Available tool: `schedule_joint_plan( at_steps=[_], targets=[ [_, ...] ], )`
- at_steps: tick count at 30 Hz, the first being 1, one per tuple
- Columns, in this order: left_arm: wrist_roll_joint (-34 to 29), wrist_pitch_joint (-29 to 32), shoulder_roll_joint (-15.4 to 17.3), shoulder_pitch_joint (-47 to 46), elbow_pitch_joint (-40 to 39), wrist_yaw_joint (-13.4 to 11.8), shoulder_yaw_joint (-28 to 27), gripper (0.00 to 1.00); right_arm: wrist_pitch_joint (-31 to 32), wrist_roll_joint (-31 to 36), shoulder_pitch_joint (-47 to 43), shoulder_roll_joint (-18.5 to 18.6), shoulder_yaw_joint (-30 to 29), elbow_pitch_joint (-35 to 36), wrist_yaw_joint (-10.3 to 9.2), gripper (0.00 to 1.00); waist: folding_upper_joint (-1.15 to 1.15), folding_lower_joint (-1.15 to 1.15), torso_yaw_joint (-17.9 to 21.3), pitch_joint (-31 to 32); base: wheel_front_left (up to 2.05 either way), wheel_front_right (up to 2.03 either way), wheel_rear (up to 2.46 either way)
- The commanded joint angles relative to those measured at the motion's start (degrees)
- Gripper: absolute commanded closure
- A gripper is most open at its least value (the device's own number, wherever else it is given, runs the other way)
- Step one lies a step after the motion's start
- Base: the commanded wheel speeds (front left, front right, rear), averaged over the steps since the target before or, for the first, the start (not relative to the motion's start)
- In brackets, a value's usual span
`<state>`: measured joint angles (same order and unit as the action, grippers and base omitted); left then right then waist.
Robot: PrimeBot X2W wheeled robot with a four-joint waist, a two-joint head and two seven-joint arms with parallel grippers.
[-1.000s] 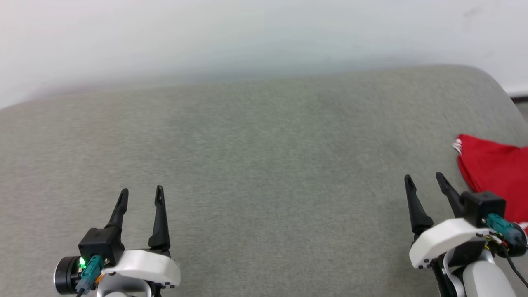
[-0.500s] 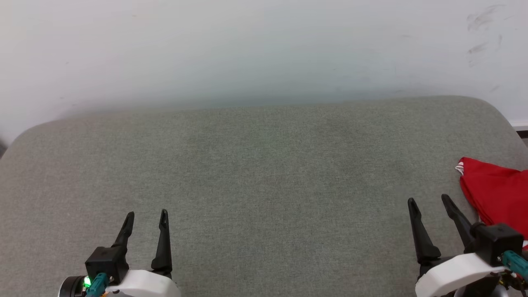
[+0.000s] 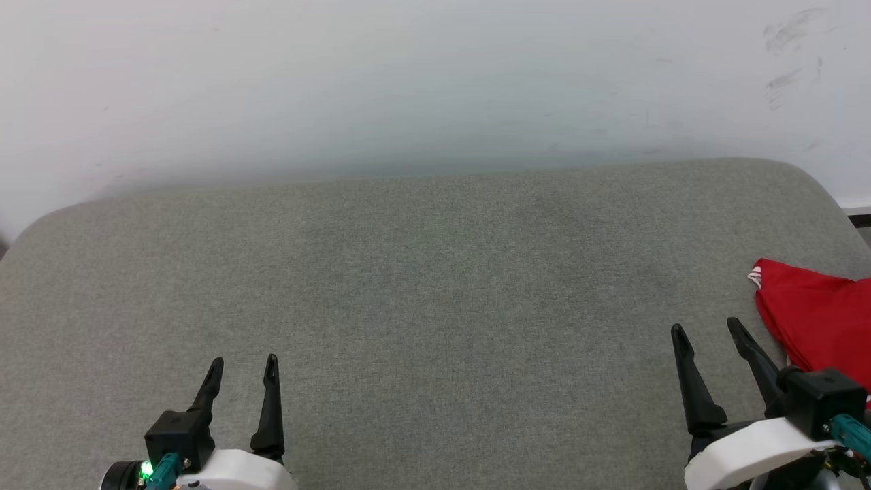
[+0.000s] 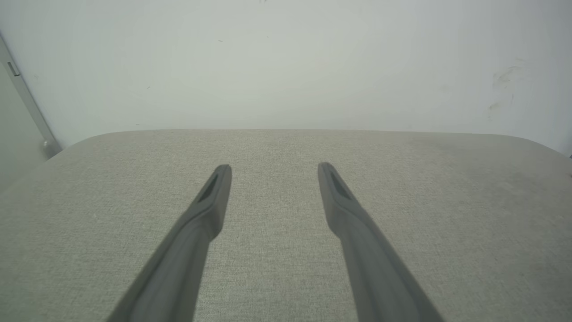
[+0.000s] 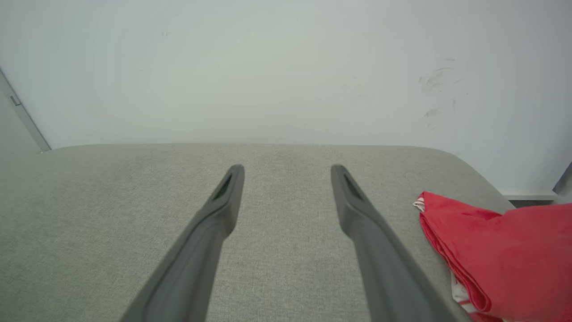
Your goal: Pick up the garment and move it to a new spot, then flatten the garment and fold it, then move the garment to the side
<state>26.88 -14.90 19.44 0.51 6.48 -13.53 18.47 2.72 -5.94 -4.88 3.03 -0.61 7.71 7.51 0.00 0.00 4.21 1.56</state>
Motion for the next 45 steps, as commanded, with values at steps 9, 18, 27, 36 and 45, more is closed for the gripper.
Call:
schedule_joint_plan(
  at_steps=[9, 18, 27, 36, 45],
  targets=[
    [-0.27, -0.39, -0.29, -0.56, 0.51, 0.42, 0.11, 0.00, -0.63, -0.39, 0.12, -0.26, -0.02, -0.20, -0.04, 0.00, 0.00, 0.00, -0.10, 0.08, 0.00, 0.00, 0.00],
    [5.22, 1.59, -1.73, 0.11, 1.39, 1.86, -1.51, 1.00, -0.61, -7.08, 0.17, 0.29, 0.18, -2.25, 0.00, 1.00, 0.00, 0.00, -0.31, 0.00, 0.00, 0.00, 0.00],
    [12.17, 3.64, -3.16, -0.84, 2.26, 4.04, -3.94, 1.00, -0.61, -16.67, 1.71, 0.87, 0.17, -4.65, 0.00, 1.00, 0.00, 0.00, -0.56, -0.12, 0.00, 0.00, 0.00],
    [19.20, 5.73, -4.69, -1.77, 3.15, 6.26, -6.42, 1.00, -0.61, -26.20, 3.01, 1.28, 0.07, -6.84, -0.01, 1.00, 0.00, 0.00, -0.86, -0.24, 0.00, 0.00, 0.00],
    [25.52, 7.66, -6.13, -2.56, 3.85, 8.26, -8.72, 1.00, -0.51, -34.70, 4.12, 1.56, -0.13, -8.76, -0.01, 1.00, 0.00, 0.00, -1.15, -0.37, 0.00, 0.00, 0.00]
  ],
)
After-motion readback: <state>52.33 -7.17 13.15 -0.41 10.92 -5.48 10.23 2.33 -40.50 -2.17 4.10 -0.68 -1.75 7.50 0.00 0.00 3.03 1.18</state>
